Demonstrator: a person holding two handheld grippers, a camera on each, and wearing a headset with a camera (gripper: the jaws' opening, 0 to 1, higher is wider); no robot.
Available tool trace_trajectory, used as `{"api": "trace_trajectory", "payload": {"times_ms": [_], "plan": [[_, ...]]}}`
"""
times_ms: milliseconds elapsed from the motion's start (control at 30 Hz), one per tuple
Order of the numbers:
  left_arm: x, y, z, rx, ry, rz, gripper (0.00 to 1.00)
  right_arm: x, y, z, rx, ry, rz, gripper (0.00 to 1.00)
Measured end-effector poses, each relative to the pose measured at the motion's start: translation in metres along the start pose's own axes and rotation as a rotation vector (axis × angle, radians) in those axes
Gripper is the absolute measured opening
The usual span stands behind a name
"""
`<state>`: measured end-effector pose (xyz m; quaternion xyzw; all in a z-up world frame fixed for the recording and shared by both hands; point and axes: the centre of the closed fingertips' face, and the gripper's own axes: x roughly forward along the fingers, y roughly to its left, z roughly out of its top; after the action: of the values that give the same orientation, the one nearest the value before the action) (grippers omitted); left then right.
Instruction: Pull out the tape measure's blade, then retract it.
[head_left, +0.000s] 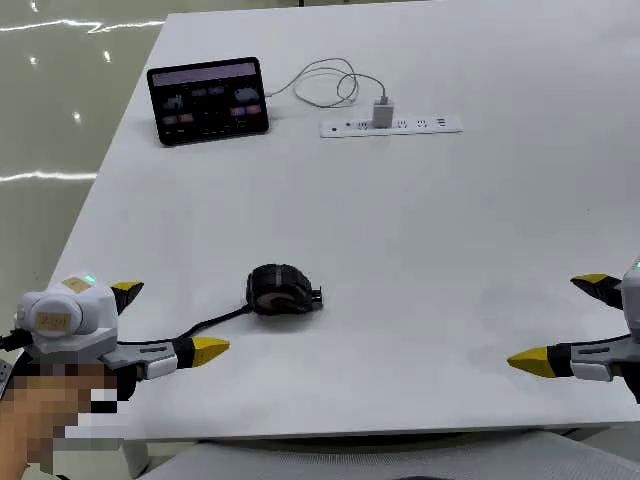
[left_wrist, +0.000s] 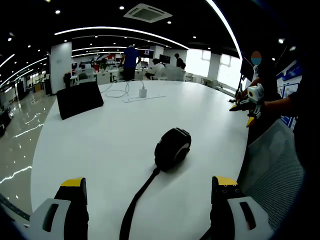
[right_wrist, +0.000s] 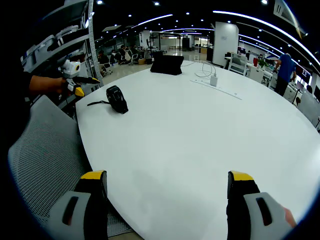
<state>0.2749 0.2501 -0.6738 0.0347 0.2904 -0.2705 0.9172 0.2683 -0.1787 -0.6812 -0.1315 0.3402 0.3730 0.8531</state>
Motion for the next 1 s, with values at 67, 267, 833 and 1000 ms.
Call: {"api": "trace_trajectory", "payload": {"times_ms": [67,267,833,1000], "plan": [[0.000,-0.001,0.000,0.001,-0.001,-0.003,1.00,0.000,0.000,0.000,-0.001,0.002,0.001,0.96],[0.000,-0.001,0.000,-0.003,0.002,-0.003,1.00,-0.002,-0.003,-0.001,0.004,-0.001,-0.007,0.95],[0.007,-0.007,0.002,0.043,0.031,-0.047,1.00,0.004,-0.003,0.007,-0.023,-0.007,0.004,0.97],[0.017,-0.012,0.002,0.124,0.068,-0.089,1.00,0.012,-0.002,0.017,-0.049,-0.012,0.026,0.98]]}}
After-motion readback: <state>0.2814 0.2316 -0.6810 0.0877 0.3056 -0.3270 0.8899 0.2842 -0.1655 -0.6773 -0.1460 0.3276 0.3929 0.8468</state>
